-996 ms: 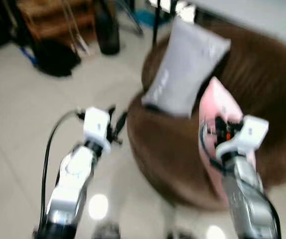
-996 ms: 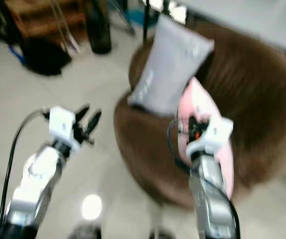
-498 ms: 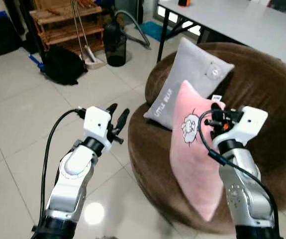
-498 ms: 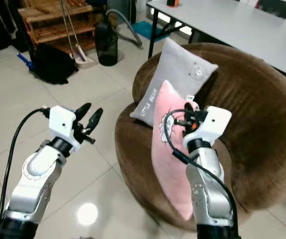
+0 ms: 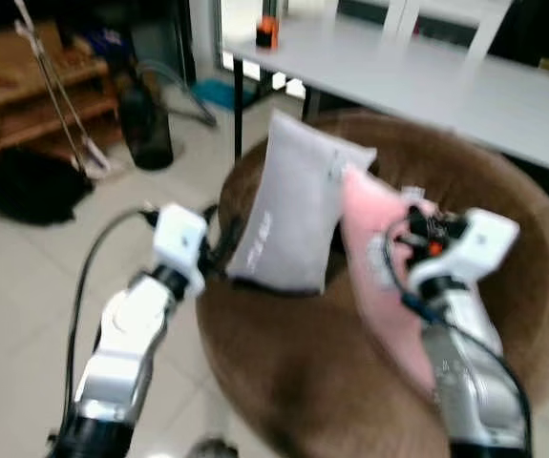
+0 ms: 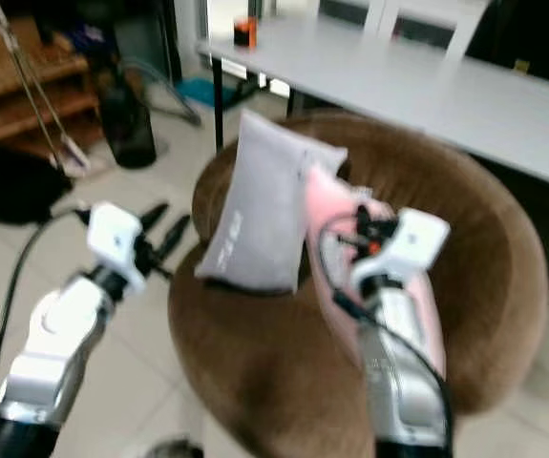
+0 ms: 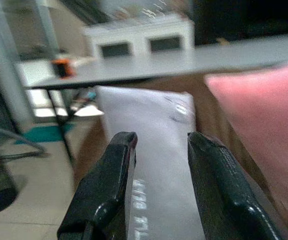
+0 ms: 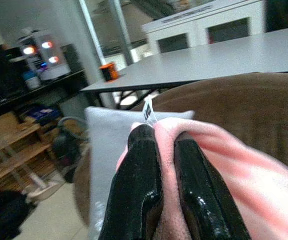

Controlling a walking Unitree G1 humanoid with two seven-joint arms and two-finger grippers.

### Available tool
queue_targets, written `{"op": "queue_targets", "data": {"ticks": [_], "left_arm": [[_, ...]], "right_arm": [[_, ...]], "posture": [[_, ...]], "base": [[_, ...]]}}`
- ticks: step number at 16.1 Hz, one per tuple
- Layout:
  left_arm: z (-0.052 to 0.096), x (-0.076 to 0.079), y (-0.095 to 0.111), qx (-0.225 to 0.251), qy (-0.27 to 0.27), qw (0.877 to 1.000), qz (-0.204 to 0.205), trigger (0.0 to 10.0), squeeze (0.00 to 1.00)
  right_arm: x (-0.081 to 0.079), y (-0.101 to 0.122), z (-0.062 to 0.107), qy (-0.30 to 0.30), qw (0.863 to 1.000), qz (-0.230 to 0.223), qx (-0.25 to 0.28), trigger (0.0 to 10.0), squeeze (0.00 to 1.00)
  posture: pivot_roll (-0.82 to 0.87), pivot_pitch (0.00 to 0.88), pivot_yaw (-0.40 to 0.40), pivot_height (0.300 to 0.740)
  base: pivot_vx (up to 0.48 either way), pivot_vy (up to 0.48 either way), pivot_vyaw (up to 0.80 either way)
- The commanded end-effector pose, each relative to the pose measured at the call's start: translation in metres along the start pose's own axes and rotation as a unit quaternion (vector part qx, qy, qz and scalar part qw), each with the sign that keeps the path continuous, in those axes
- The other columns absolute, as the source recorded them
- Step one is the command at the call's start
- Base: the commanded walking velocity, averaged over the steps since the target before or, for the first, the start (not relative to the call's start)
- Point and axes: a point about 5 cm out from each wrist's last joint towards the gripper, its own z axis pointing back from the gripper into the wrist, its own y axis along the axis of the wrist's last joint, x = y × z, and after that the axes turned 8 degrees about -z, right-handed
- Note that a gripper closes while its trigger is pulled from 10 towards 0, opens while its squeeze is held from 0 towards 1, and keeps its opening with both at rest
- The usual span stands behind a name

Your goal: Move the pillow to the sofa from floor

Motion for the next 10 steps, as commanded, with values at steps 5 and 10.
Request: {"op": "queue_targets", "data": {"ticks": [5,10], "left_arm": [[0.003,0.02,-0.004,-0.01,-0.067,0.998,-0.003,10.0,0.0],[0.013,0.02,-0.008,-0.024,-0.106,0.994,-0.015,10.0,0.0]], "right_arm": [[0.007,0.012,0.0,-0.011,1.0,-0.017,0.017,10.0,0.0],[-0.005,0.005,-0.012,0.016,0.999,-0.042,-0.015,10.0,0.0]], "posture": [[0.09,0.047,-0.022,0.74],[0.1,0.079,-0.027,0.74]], "base": [[0.0,0.0,0.0],[0.0,0.0,0.0]]}}
